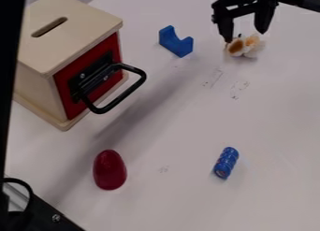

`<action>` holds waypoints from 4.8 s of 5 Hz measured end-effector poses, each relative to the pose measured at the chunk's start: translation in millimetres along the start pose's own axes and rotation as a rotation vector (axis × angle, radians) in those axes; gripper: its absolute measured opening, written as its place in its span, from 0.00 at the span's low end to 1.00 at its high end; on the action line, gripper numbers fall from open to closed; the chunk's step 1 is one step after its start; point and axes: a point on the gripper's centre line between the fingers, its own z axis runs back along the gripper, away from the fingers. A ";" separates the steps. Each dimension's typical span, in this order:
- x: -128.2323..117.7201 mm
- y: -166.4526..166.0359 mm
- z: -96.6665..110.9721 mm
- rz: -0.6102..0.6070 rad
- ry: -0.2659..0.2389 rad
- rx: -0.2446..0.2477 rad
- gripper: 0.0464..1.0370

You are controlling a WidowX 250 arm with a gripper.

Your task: Open the drawer

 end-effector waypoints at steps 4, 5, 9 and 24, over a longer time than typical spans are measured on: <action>-50.7 86.3 49.0 -0.464 0.041 0.112 0.96; -63.1 114.5 54.7 -0.460 0.025 0.109 0.96; -66.0 172.8 13.1 -0.558 0.055 0.195 0.96; -103.9 110.2 -29.0 -0.943 0.133 0.105 0.08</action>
